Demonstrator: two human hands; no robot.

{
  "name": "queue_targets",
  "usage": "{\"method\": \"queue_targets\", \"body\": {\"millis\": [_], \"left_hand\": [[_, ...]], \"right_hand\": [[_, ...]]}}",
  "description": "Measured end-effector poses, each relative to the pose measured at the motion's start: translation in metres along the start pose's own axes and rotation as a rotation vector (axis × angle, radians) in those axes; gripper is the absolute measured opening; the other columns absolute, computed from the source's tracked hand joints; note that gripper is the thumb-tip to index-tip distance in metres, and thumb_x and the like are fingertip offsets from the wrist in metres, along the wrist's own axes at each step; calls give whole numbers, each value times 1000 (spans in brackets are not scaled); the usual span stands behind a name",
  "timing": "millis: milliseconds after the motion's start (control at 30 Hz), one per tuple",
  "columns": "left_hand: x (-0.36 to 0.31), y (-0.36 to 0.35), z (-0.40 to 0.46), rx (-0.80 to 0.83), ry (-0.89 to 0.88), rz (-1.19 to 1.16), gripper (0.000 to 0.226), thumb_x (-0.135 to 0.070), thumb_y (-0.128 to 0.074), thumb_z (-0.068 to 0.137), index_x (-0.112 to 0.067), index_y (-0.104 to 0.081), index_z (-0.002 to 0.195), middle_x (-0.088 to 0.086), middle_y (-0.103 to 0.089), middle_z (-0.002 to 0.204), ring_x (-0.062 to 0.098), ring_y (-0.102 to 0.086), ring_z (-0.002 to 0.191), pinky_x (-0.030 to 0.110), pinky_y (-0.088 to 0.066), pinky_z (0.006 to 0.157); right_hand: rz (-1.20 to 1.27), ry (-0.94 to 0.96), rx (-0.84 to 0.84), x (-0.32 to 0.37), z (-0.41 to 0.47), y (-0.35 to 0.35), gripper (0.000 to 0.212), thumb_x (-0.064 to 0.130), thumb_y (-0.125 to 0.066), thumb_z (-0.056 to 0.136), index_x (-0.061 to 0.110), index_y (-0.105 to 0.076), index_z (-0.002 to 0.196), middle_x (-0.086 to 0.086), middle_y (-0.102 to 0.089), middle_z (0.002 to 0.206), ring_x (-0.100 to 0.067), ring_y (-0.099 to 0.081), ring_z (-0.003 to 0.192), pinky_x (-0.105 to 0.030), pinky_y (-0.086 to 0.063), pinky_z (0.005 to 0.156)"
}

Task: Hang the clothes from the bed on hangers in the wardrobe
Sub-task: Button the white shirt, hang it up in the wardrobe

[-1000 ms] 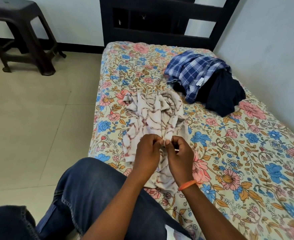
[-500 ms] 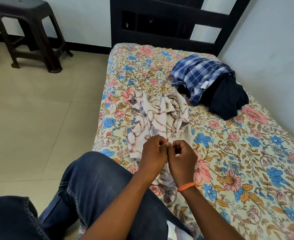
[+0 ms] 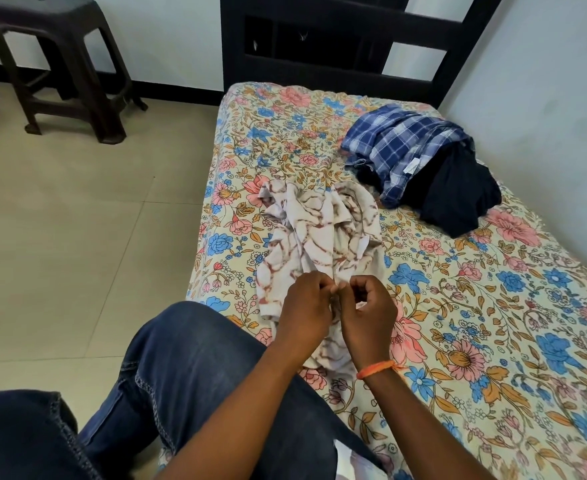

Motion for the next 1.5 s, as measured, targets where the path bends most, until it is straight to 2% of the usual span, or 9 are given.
{"method": "queue_targets", "body": {"millis": [100, 167, 467, 633, 767, 1000, 1167, 1367, 1500], "left_hand": [[8, -3, 1, 1, 25, -94, 19, -13, -53, 96, -18, -59, 79, -3, -63, 72, 11, -62, 67, 41, -54, 65], [10, -4, 1, -5, 46, -126, 21, -14, -53, 97, -23, -59, 78, -3, -64, 73, 15, -64, 67, 46, -55, 65], [11, -2, 0, -30, 49, -160, 19, -16, -52, 97, -24, -59, 82, -2, -65, 81, 15, -65, 74, 44, -56, 68], [13, -3, 2, -57, 63, -139, 19, -16, -54, 96, -26, -60, 80, -7, -64, 79, 11, -64, 74, 37, -55, 69], [14, -3, 2, -39, 81, -115, 16, -17, -54, 96, -23, -61, 83, -7, -64, 78, 8, -63, 70, 28, -50, 64], [17, -3, 5, -9, 103, -170, 21, -18, -56, 97, -30, -58, 79, -4, -65, 78, 16, -66, 70, 45, -58, 67], [20, -1, 6, -9, 107, -184, 21, -18, -58, 96, -30, -60, 79, -5, -65, 77, 19, -65, 70, 50, -57, 70], [16, 3, 4, 10, 121, -272, 21, -13, -62, 93, -26, -67, 77, -3, -69, 73, 24, -70, 68, 53, -58, 68], [14, 4, 2, 25, 144, -342, 24, -9, -61, 93, -20, -71, 75, 6, -70, 71, 33, -70, 68, 55, -58, 66]], "right_hand": [[-5, -5, 4, -3, -1, -1, 9, 9, -67, 90, 13, -63, 82, 1, -63, 76, -15, -61, 73, -25, -48, 66], [2, -12, 10, -3, -2, -1, 8, 10, -66, 91, 13, -64, 83, 1, -64, 77, -13, -61, 73, -25, -48, 66], [43, -10, 22, 3, -7, -3, 9, 7, -68, 90, 14, -69, 82, 5, -67, 74, -9, -62, 70, -15, -46, 62], [124, -109, 27, -2, -9, -4, 6, 9, -71, 88, 12, -72, 83, 3, -70, 75, -13, -66, 70, -26, -53, 62], [179, -168, 32, -4, -9, -1, 9, 7, -73, 86, 16, -74, 84, 5, -71, 75, -8, -66, 70, -22, -53, 66], [263, -193, 54, -2, -9, 1, 14, 4, -75, 84, 18, -74, 82, 7, -73, 73, -8, -68, 69, -20, -54, 65], [428, -322, 106, -6, -7, 0, 26, -9, -61, 86, 11, -77, 84, -7, -74, 70, -23, -72, 67, -37, -61, 65], [494, -343, 172, -6, -3, 5, 13, -7, -70, 83, 4, -77, 82, -19, -71, 70, -34, -70, 62, -45, -61, 62], [415, -320, 173, -10, -1, 5, 9, -2, -73, 82, 7, -76, 81, -17, -72, 69, -39, -70, 63, -49, -61, 60]]}}
Point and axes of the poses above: each hand's wrist, its own z-axis towards the middle knuckle, its own y-axis out of the back of the hand, x = y × z, the point moved 4 cm from there along z, towards the middle knuckle
